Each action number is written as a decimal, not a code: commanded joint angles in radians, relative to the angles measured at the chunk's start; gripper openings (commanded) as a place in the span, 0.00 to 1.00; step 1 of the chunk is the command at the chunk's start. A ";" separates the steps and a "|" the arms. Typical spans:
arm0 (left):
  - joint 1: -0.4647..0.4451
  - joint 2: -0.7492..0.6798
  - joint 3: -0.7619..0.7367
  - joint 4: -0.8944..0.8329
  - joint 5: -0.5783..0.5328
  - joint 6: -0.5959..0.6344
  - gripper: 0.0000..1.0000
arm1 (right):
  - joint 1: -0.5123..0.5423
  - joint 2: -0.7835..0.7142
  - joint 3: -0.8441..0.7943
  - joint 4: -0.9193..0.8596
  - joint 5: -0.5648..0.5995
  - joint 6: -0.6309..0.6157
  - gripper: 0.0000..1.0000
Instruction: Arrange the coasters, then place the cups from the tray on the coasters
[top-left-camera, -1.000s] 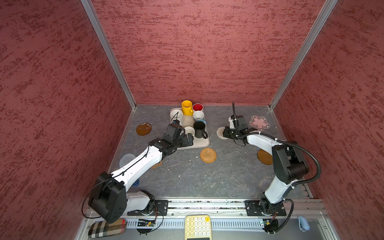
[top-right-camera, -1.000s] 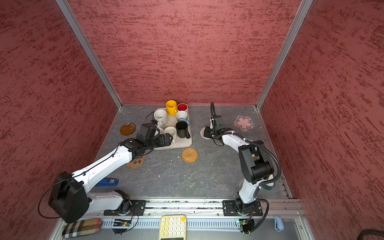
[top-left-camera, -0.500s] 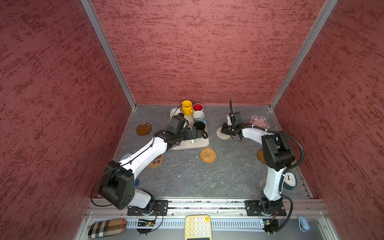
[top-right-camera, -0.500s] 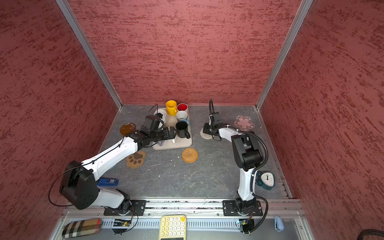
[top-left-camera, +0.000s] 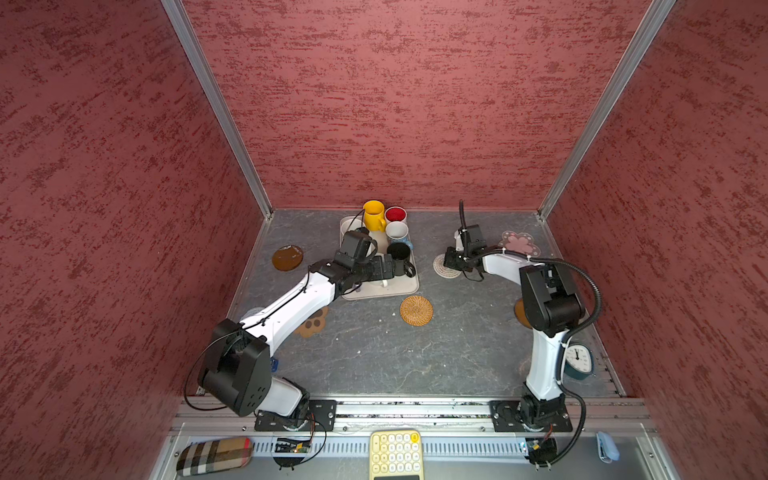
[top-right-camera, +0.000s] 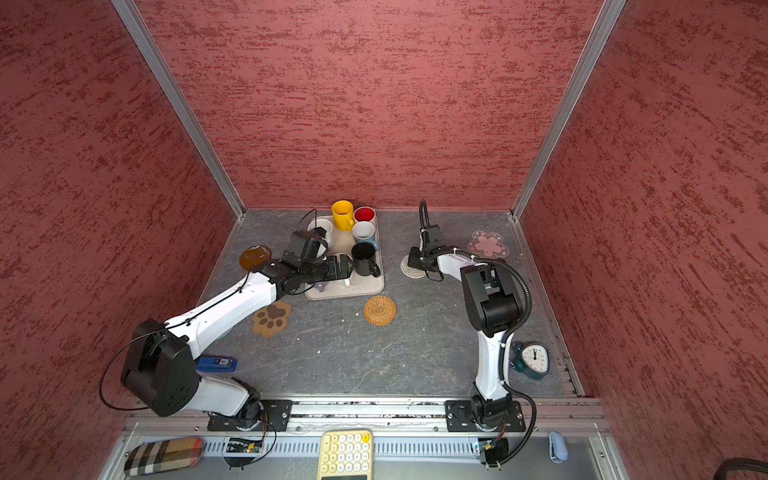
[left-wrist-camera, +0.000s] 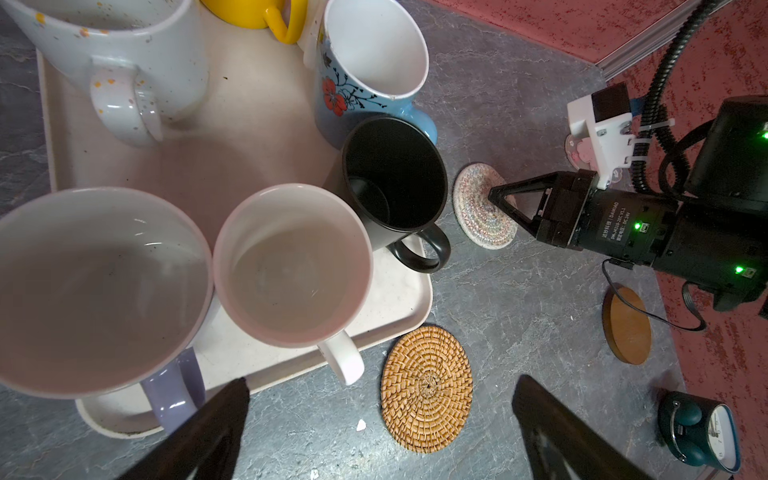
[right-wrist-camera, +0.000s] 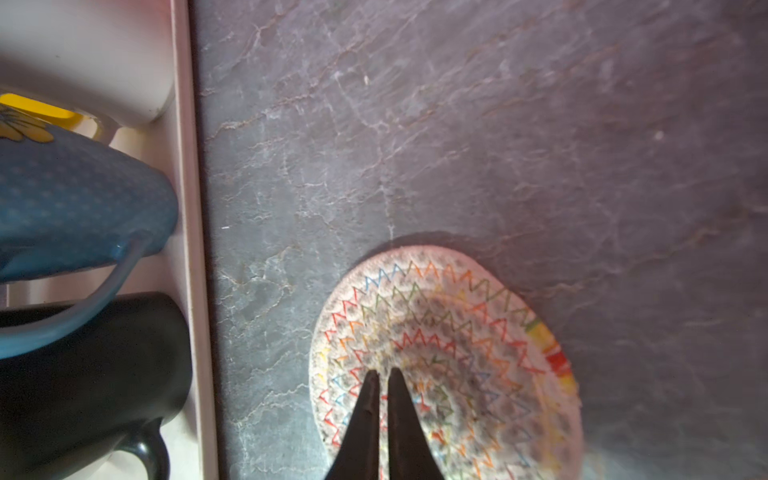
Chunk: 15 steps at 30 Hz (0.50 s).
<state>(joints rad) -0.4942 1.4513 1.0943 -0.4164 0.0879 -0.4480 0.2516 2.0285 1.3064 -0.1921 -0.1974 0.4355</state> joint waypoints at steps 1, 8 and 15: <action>-0.008 -0.035 0.008 -0.015 -0.001 0.006 0.99 | -0.004 0.003 -0.031 0.004 0.018 -0.014 0.09; -0.021 -0.083 -0.039 -0.012 -0.017 -0.011 1.00 | -0.004 -0.019 -0.094 0.026 0.022 -0.013 0.09; -0.033 -0.164 -0.112 -0.014 -0.049 -0.028 1.00 | -0.002 -0.065 -0.185 0.062 0.025 -0.003 0.09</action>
<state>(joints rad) -0.5224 1.3201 1.0042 -0.4274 0.0658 -0.4633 0.2516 1.9785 1.1671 -0.0895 -0.1967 0.4332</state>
